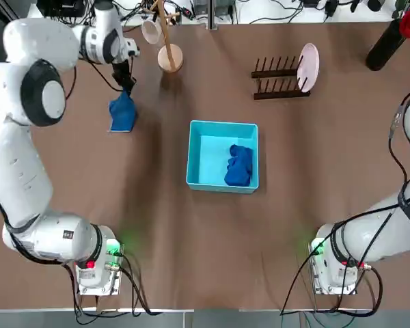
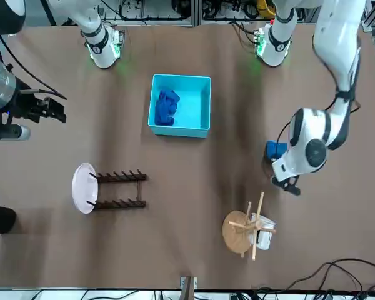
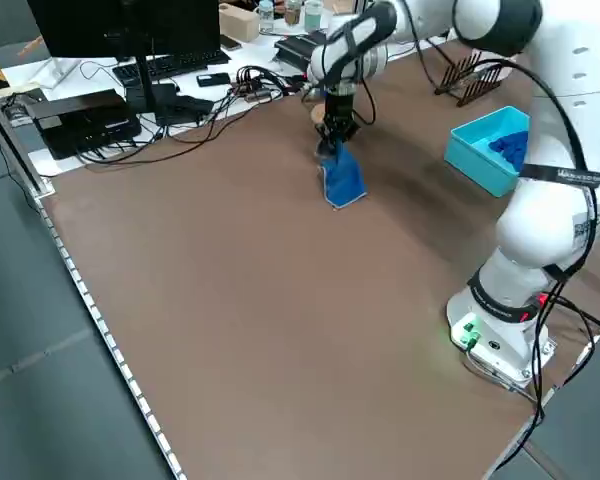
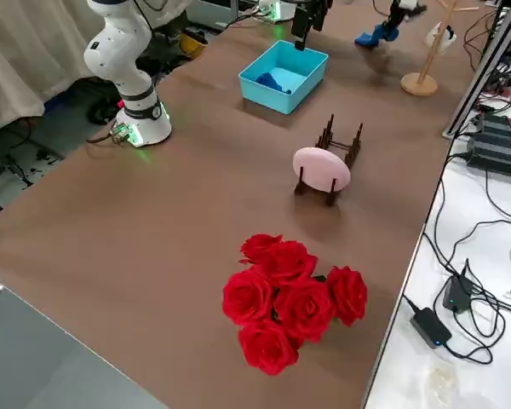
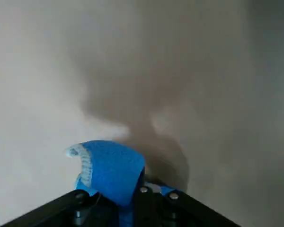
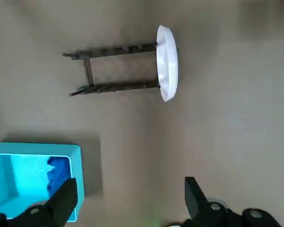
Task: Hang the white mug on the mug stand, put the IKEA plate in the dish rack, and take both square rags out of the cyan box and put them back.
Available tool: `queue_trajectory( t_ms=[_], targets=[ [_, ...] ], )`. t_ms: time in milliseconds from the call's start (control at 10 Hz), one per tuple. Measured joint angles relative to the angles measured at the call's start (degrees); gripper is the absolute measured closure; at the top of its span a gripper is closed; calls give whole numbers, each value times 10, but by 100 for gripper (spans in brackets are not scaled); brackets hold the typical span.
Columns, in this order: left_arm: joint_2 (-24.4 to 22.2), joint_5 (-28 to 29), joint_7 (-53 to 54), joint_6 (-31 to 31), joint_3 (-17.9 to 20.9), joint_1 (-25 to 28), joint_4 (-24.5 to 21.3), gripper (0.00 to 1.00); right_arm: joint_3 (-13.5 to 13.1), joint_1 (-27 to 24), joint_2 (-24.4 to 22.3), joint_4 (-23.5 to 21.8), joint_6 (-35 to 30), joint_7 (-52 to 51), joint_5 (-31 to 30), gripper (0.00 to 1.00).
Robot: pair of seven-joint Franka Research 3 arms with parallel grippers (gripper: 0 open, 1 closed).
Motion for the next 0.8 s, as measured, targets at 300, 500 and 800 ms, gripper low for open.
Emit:
queue_trajectory(
  t_ms=[300, 500, 800],
  targets=[
    [16, 36, 0, 1, 4, 10, -25, 92, 12, 45, 2, -47, 53, 25, 18, 0],
    [12, 52, 34, -3, 25, 19, -37, 92, 14, 106, 2, -108, 107, 80, 28, 0],
    [12, 57, 197, -3, 136, 24, -44, 92, 16, 194, -18, -218, 217, 214, 43, 0]
  ],
)
